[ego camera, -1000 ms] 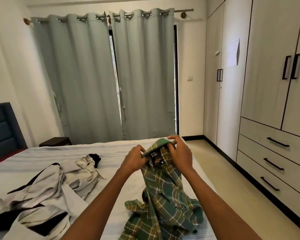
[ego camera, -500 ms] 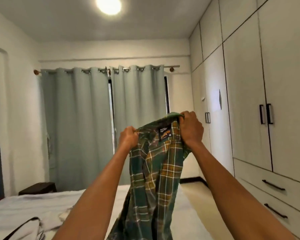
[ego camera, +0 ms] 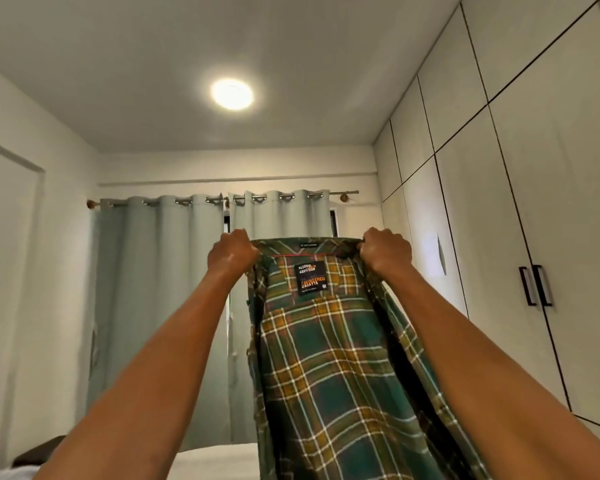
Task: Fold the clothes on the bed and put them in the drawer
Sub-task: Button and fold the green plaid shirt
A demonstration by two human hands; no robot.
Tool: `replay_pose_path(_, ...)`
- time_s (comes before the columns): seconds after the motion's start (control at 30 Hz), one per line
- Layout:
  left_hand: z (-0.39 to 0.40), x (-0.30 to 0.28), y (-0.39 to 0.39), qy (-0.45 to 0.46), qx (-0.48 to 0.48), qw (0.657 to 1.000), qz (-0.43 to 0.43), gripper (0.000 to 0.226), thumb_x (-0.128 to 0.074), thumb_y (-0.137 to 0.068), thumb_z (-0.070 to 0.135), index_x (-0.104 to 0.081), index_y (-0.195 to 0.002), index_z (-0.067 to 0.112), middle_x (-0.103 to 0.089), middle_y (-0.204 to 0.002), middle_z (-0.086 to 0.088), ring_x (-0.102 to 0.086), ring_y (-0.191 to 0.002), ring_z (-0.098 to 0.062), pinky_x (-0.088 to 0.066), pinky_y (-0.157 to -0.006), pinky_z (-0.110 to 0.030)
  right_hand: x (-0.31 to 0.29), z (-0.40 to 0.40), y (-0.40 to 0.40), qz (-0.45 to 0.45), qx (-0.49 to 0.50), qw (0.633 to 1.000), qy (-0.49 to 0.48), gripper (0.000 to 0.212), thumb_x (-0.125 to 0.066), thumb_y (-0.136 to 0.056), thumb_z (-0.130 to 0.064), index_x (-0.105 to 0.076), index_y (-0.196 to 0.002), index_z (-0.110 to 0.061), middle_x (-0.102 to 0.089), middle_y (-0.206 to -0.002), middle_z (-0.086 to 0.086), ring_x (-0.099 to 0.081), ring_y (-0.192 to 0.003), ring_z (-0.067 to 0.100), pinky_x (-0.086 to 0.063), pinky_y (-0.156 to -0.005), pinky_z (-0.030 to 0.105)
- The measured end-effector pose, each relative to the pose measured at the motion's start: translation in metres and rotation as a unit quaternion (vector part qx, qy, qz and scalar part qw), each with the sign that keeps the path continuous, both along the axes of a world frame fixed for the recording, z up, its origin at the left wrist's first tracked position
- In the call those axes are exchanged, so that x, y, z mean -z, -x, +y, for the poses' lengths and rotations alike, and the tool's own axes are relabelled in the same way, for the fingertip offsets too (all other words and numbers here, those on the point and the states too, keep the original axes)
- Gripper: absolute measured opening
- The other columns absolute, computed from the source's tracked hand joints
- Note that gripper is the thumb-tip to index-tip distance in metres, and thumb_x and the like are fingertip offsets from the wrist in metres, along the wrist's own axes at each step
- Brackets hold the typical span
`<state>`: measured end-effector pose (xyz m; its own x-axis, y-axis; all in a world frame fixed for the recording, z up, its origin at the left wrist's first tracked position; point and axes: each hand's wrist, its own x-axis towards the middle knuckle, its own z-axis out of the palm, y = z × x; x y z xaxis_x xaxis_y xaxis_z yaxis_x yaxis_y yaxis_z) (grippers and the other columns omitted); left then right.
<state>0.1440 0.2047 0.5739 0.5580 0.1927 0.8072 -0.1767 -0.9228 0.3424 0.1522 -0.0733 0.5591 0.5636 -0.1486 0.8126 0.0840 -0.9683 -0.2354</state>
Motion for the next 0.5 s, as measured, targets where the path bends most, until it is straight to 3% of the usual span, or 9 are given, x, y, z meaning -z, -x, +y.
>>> replay_pose_path(0.07,-0.003,-0.001,0.007,0.039,0.035,0.997,0.054,0.022,-0.061,-0.087,0.029,-0.066,-0.090,0.007,-0.069,-0.079,-0.010,-0.067,-0.065,-0.023,-0.056,-0.063,-0.030,-0.003,0.000,0.001,0.042,-0.029,0.998,-0.033,0.008,-0.056,-0.095,-0.020,-0.057,-0.097,-0.012,-0.053,-0.075,0.001,-0.060,-0.078,0.025,-0.049,-0.069,0.034)
replay_pose_path(0.13,-0.007,0.002,0.010,0.157,0.126,0.978,0.060,0.016,-0.057,-0.086,0.013,-0.066,-0.083,0.001,-0.069,-0.065,-0.012,-0.063,-0.049,-0.021,-0.049,-0.047,-0.026,0.000,0.002,-0.003,0.061,-0.107,0.986,-0.115,0.013,-0.057,-0.091,-0.016,-0.062,-0.096,-0.004,-0.064,-0.079,0.008,-0.069,-0.078,0.030,-0.059,-0.075,0.041)
replay_pose_path(0.23,-0.011,0.009,0.017,0.331,0.271,0.902,0.057,0.017,-0.047,-0.092,0.000,-0.065,-0.093,0.001,-0.070,-0.068,-0.020,-0.065,-0.046,-0.027,-0.052,-0.040,-0.029,0.005,0.003,-0.001,0.070,-0.279,0.915,-0.282,0.018,-0.056,-0.095,-0.008,-0.065,-0.106,0.002,-0.071,-0.090,0.017,-0.073,-0.071,0.033,-0.063,-0.068,0.045)
replay_pose_path(0.33,-0.012,0.016,0.018,0.368,0.375,0.849,0.052,0.019,-0.048,-0.097,0.000,-0.061,-0.102,0.013,-0.071,-0.086,-0.022,-0.070,-0.058,-0.029,-0.061,-0.053,-0.037,0.013,0.004,0.007,0.035,-0.390,0.852,-0.347,0.022,-0.053,-0.100,-0.004,-0.060,-0.120,-0.012,-0.062,-0.109,0.012,-0.071,-0.074,0.025,-0.059,-0.049,0.027)
replay_pose_path(0.43,-0.011,0.039,0.010,0.349,0.429,0.832,0.047,0.018,-0.052,-0.097,0.001,-0.068,-0.104,0.008,-0.073,-0.097,-0.018,-0.073,-0.083,-0.032,-0.062,-0.075,-0.040,0.035,0.009,0.006,0.053,-0.418,0.841,-0.339,0.024,-0.048,-0.102,-0.004,-0.067,-0.115,-0.012,-0.066,-0.112,0.014,-0.070,-0.082,0.024,-0.063,-0.061,0.030)
replay_pose_path(0.5,-0.008,0.069,0.000,0.310,0.469,0.821,0.101,0.023,-0.054,-0.094,0.000,-0.069,-0.111,0.005,-0.073,-0.104,-0.015,-0.071,-0.098,-0.029,-0.058,-0.087,-0.037,0.060,0.010,0.001,0.101,-0.415,0.844,-0.325,0.027,-0.048,-0.100,-0.003,-0.070,-0.112,-0.013,-0.070,-0.108,0.015,-0.071,-0.088,0.025,-0.062,-0.075,0.034)
